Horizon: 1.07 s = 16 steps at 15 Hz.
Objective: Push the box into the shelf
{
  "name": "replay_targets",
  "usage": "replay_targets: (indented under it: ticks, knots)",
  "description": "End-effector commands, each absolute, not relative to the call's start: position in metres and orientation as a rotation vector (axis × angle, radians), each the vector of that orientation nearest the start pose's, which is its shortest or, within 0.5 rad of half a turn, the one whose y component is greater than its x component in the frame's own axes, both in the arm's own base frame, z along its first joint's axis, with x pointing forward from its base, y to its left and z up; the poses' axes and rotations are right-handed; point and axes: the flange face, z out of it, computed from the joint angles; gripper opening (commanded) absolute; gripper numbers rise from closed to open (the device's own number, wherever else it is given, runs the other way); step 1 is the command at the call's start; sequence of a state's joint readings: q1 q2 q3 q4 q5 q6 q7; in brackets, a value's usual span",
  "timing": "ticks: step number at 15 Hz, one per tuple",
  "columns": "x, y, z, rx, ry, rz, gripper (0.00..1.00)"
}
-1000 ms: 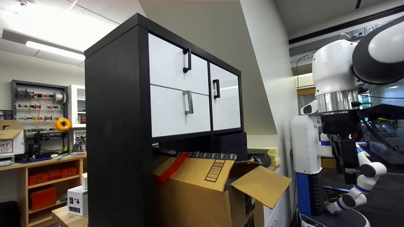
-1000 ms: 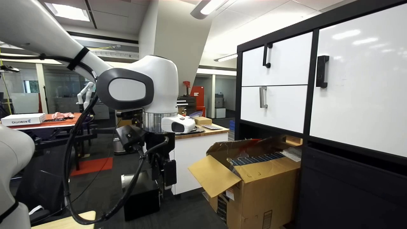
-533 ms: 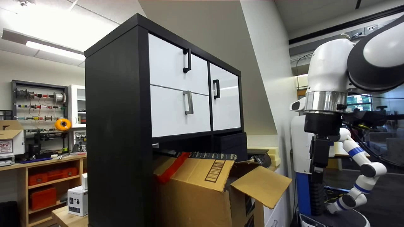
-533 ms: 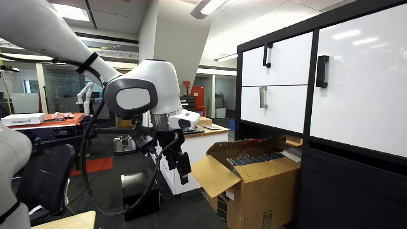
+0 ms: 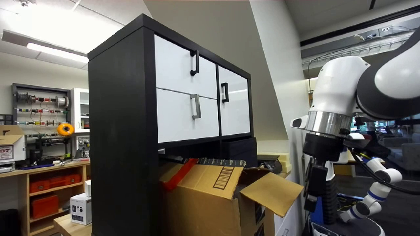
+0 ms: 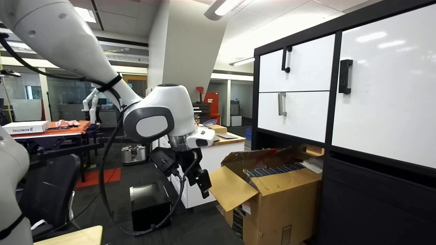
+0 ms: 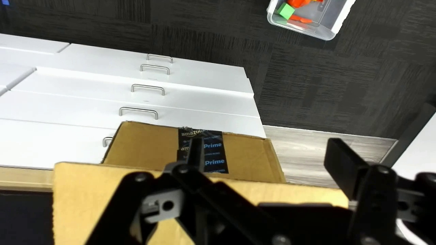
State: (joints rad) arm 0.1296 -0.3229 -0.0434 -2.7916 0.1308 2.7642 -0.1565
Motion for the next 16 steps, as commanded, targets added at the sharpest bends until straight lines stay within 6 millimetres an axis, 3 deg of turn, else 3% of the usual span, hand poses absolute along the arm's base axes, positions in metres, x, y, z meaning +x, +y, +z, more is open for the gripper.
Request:
replay_targets:
  ticks: [1,10,16]
  knots:
    - [0.404,0.039,0.306,-3.018,-0.187,-0.512,0.60]
    - [0.443,0.024,0.260,-3.053,-0.138,-0.707,0.03]
    - [0.481,0.019,0.247,-3.050,-0.143,-0.798,0.00]
